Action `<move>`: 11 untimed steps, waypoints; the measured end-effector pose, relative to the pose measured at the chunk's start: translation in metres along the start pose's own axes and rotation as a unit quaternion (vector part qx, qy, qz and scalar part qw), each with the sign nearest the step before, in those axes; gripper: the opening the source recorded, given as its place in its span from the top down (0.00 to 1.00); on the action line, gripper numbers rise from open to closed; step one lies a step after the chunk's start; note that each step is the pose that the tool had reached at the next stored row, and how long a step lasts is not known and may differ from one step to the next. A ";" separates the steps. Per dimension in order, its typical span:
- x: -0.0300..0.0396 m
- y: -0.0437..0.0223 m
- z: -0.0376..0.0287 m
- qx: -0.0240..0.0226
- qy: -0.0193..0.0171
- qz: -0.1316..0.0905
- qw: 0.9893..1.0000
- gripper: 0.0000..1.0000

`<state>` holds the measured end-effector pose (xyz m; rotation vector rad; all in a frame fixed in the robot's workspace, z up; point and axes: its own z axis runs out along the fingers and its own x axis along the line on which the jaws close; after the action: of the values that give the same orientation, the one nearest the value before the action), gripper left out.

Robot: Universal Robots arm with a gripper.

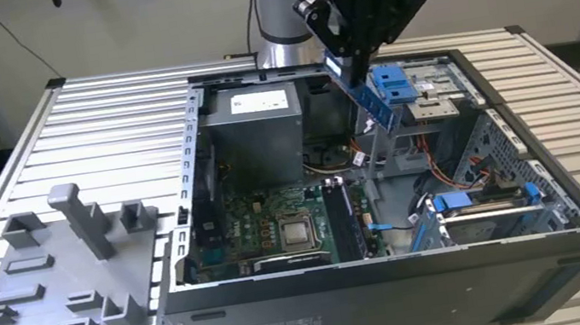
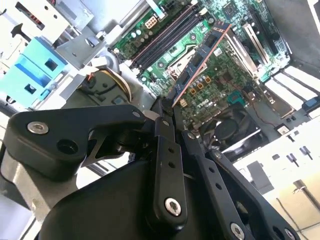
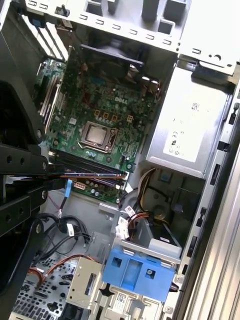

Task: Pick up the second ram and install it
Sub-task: 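Insert the second ram into the second slot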

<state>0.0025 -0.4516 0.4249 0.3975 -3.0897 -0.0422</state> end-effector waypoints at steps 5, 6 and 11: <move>0.0000 0.0000 0.0013 -0.001 -0.001 0.033 0.999 0.86; -0.0001 -0.0001 0.0016 -0.001 -0.001 0.040 0.999 0.86; -0.0001 -0.0002 0.0031 -0.002 -0.002 0.072 0.997 0.86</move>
<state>0.0025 -0.4516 0.4218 0.1740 -3.1122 -0.0448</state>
